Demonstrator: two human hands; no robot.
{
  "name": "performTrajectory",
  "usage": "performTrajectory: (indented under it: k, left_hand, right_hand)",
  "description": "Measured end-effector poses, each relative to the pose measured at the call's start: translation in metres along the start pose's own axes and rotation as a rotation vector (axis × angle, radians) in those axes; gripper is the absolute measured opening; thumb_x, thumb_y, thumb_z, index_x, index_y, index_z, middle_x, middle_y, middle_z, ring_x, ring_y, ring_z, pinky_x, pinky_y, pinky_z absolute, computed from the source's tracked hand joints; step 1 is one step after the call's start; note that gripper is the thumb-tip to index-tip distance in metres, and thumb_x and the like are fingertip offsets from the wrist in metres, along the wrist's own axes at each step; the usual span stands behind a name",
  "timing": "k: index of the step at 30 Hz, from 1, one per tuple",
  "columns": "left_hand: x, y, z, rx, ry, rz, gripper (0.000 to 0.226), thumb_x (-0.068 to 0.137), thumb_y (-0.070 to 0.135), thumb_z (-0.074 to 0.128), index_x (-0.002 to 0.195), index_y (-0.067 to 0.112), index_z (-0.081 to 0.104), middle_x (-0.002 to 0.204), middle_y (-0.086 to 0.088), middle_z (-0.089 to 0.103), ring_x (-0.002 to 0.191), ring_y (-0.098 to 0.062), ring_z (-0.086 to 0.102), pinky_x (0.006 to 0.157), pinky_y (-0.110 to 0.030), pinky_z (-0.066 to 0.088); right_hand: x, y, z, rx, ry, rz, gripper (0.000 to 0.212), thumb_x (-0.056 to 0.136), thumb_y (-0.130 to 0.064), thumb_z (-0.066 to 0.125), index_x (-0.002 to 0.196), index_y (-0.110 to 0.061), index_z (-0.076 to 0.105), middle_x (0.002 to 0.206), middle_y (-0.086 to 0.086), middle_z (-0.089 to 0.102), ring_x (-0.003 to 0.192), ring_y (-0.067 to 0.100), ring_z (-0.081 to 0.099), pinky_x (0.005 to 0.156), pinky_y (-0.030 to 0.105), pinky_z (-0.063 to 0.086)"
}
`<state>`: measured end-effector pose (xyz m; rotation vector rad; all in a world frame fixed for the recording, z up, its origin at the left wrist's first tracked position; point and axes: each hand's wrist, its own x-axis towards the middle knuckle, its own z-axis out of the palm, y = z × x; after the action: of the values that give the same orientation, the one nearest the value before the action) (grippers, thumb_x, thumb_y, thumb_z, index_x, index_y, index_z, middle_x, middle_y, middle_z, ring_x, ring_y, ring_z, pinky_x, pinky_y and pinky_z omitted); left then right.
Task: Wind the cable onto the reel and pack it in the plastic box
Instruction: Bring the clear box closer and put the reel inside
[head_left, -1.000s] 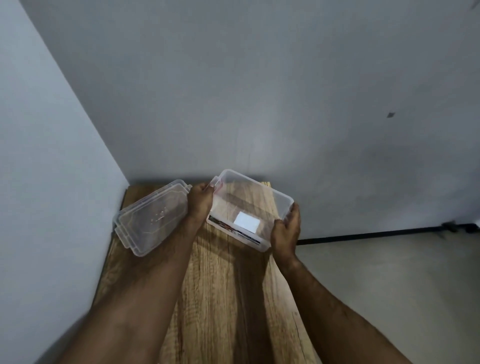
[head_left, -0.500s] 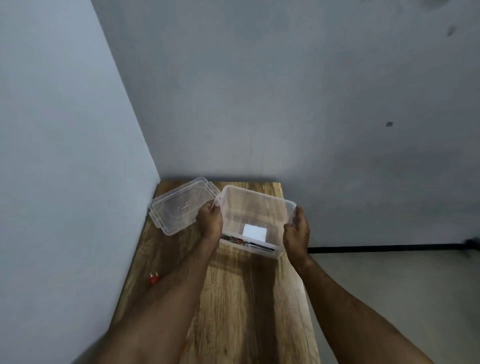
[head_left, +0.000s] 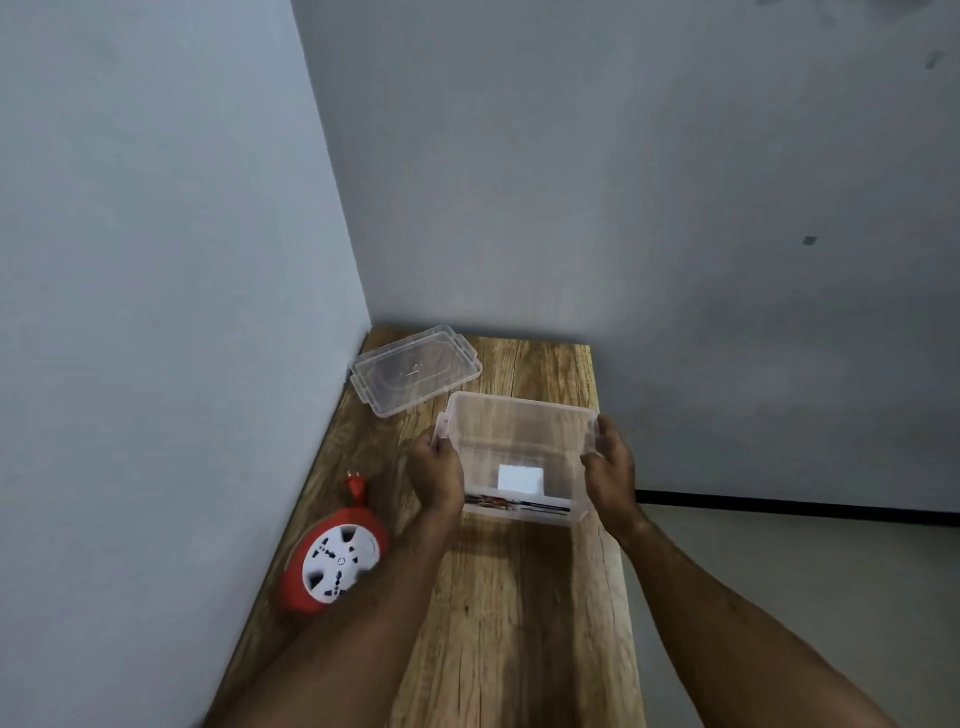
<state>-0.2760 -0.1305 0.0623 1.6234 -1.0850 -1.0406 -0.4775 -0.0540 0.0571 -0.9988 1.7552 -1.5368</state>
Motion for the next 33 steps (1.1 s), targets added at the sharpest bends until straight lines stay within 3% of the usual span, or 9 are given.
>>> performTrajectory:
  k: [3,8,11,13,17,21,25,30,33]
  left_hand:
    - [-0.015,-0.003,-0.008,0.021,0.026,0.021,0.032,0.104,0.031,0.052,0.112,0.008,0.073,0.099,-0.007,0.075,0.092,-0.023,0.071,0.079,-0.041,0.061]
    - [-0.033,-0.011,-0.018,0.028,0.015,-0.017,0.031,0.105,0.030,0.050,0.117,0.010,0.071,0.102,-0.005,0.073,0.094,-0.021,0.070,0.080,-0.044,0.061]
    - [-0.041,-0.014,-0.023,0.051,0.006,0.006,0.031,0.106,0.030,0.049,0.117,0.010,0.071,0.100,-0.001,0.071,0.086,-0.013,0.064,0.066,-0.027,0.054]
    - [-0.044,-0.013,-0.025,0.053,-0.006,0.009,0.031,0.106,0.030,0.049,0.118,0.010,0.070,0.102,-0.001,0.070,0.087,-0.013,0.064,0.065,-0.025,0.052]
    - [-0.040,-0.012,-0.030,0.084,-0.051,-0.018,0.031,0.105,0.031,0.050,0.118,0.012,0.070,0.104,-0.004,0.072,0.091,-0.018,0.069,0.076,-0.039,0.062]
    - [-0.033,-0.007,-0.040,0.054,-0.019,-0.005,0.026,0.104,0.024,0.053,0.121,0.011,0.068,0.111,-0.006,0.074,0.095,-0.021,0.072,0.079,-0.040,0.063]
    - [-0.015,0.002,-0.055,0.011,0.019,-0.009,0.029,0.104,0.022,0.053,0.122,0.003,0.065,0.111,-0.016,0.072,0.101,-0.031,0.070,0.077,-0.035,0.058]
    - [0.005,0.014,-0.087,-0.012,0.128,0.010,0.028,0.104,0.023,0.053,0.104,0.001,0.069,0.086,-0.008,0.069,0.080,-0.025,0.066,0.066,-0.029,0.044]
    - [0.012,0.014,-0.113,-0.008,0.213,0.023,0.028,0.103,0.020,0.055,0.116,0.001,0.070,0.111,-0.014,0.073,0.102,-0.028,0.066,0.083,-0.027,0.042]
  right_hand:
    - [-0.012,0.000,-0.002,0.015,-0.008,0.016,0.055,0.093,0.016,0.040,0.135,-0.016,0.057,0.120,-0.002,0.065,0.110,0.009,0.063,0.081,0.018,0.056]
    - [-0.023,0.003,-0.004,0.009,0.002,0.030,0.057,0.093,0.018,0.041,0.134,-0.020,0.054,0.121,-0.009,0.061,0.117,0.014,0.056,0.087,0.017,0.053]
    - [-0.027,0.011,-0.007,-0.021,-0.010,0.037,0.056,0.094,0.016,0.041,0.138,-0.017,0.055,0.128,0.001,0.062,0.123,0.023,0.057,0.095,0.038,0.056]
    - [-0.028,0.011,-0.007,-0.035,-0.008,0.053,0.056,0.095,0.014,0.041,0.141,-0.016,0.053,0.130,0.003,0.060,0.124,0.024,0.056,0.096,0.044,0.056]
    - [-0.029,0.011,-0.006,-0.112,-0.024,0.056,0.051,0.097,0.009,0.045,0.139,-0.020,0.052,0.121,-0.010,0.059,0.122,0.021,0.055,0.089,0.028,0.052]
    - [-0.028,0.011,-0.007,-0.388,0.044,-0.074,0.054,0.093,-0.014,0.064,0.144,-0.016,0.048,0.137,0.005,0.053,0.131,0.025,0.048,0.107,0.047,0.046]
    - [-0.027,-0.026,0.014,-0.461,0.135,-0.259,0.059,0.090,-0.009,0.069,0.145,-0.004,0.047,0.140,0.014,0.051,0.133,0.026,0.045,0.110,0.035,0.039]
    - [-0.027,-0.049,0.070,-0.361,-0.006,-0.316,0.056,0.092,-0.012,0.069,0.145,-0.009,0.049,0.148,0.010,0.049,0.140,0.022,0.041,0.116,0.040,0.037]
    - [-0.038,-0.056,0.109,-0.303,-0.116,-0.325,0.056,0.092,-0.013,0.068,0.145,-0.011,0.049,0.148,0.006,0.050,0.139,0.020,0.043,0.115,0.043,0.039]
